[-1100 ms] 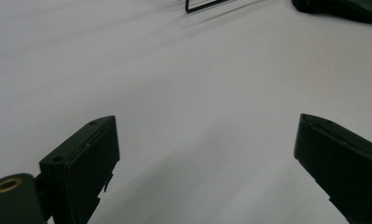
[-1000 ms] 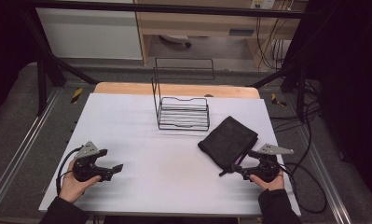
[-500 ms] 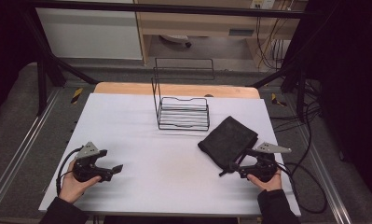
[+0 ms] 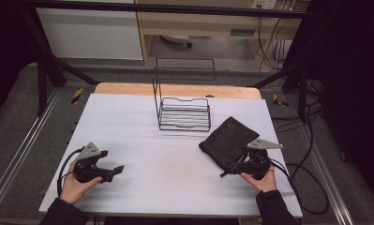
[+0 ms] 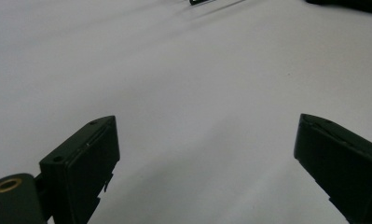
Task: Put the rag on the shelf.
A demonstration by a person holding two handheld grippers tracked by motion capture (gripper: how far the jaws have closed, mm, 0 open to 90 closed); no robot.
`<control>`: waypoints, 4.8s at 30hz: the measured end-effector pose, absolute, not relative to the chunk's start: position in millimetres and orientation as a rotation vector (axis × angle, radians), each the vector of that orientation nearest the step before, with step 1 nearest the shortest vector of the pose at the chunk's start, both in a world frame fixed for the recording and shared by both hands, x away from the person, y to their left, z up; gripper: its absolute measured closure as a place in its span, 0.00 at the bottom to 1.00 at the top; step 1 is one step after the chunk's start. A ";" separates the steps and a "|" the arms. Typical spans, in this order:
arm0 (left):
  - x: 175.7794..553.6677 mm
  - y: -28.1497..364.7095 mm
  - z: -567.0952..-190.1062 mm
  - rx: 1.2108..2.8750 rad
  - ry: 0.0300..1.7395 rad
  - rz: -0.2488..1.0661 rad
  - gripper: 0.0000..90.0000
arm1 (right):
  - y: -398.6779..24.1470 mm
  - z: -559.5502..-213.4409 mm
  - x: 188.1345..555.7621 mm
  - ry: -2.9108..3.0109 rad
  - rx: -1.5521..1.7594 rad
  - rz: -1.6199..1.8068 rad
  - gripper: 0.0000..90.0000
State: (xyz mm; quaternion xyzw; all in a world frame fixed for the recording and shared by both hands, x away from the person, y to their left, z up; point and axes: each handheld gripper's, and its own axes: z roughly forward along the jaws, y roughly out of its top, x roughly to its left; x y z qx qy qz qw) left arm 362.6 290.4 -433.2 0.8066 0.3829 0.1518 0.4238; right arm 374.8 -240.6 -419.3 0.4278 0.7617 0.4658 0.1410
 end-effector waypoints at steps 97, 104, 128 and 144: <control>362.6 288.4 -432.4 2.043 0.950 0.396 0.11 | -141.8 -430.1 383.2 2.473 0.815 1.103 0.87; 361.8 287.4 -431.8 2.044 0.949 0.395 0.11 | -140.1 -436.3 382.6 2.528 0.784 1.081 0.86; 373.9 188.5 -402.9 2.106 0.856 0.284 0.09 | -217.6 -428.0 357.8 2.265 1.196 1.151 0.14; 403.9 81.3 -414.3 2.176 0.831 0.223 0.39 | -223.0 -439.9 341.4 2.297 1.260 1.092 0.64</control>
